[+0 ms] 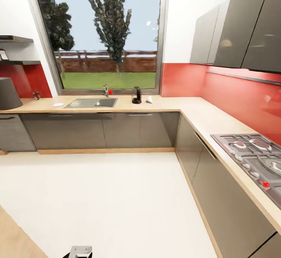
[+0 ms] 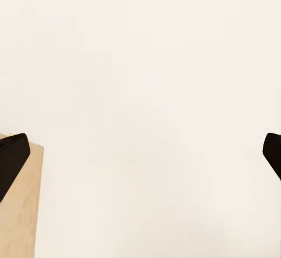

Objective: Set up a coffee station on the kitchen countertop: keep the coffee maker on the countertop, move the bottle of coffee from the kitchen shelf to the counter next to the coffee maker, place a paper coffee filter on top of the coffee maker, put the saucer next to the coffee maker with the coffee cup on the saucer, and place the electric kettle next to the coffee maker.

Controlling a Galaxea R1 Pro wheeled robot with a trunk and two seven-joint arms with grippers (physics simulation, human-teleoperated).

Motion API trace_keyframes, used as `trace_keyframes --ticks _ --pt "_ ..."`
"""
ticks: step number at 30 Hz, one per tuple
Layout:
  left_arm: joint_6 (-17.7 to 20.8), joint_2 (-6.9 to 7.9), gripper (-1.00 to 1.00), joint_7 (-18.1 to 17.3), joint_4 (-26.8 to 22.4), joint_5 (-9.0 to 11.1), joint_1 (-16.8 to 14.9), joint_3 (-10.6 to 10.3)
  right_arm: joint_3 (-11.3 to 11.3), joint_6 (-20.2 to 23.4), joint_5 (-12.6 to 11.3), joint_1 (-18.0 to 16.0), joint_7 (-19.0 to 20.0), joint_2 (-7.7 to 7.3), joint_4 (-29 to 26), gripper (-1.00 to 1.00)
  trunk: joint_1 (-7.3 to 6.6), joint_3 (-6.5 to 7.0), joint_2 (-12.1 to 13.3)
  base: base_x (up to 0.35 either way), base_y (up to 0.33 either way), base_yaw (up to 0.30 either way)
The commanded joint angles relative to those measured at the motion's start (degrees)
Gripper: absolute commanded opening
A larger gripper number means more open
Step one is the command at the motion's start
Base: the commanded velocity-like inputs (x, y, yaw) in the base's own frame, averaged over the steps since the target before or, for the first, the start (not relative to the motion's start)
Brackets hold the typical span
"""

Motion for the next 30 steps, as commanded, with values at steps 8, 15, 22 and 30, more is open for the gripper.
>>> trace_keyframes --ticks 8,15,22,30 --pt "-0.18 -0.04 1.0 -0.07 0.04 0.09 -0.05 -0.09 0.03 -0.17 0.05 -0.04 -0.02 0.0 0.11 1.0 0.07 -0.12 -0.11 0.335 0.0 0.0" --pt "-0.18 -0.05 1.0 -0.07 0.04 0.09 -0.05 -0.11 0.03 -0.17 0.05 -0.04 -0.02 0.0 0.12 1.0 0.07 -0.12 -0.11 0.335 0.0 0.0" --pt "-0.18 -0.05 1.0 -0.07 0.04 0.1 -0.05 -0.11 0.04 -0.17 0.06 -0.04 -0.02 0.02 0.12 1.0 0.07 -0.12 -0.11 0.335 0.0 0.0" --pt "-0.18 0.01 1.0 -0.07 0.04 0.1 -0.05 -0.11 0.03 -0.16 0.05 -0.04 -0.02 0.04 0.12 1.0 0.07 -0.12 -0.11 0.335 0.009 0.0"
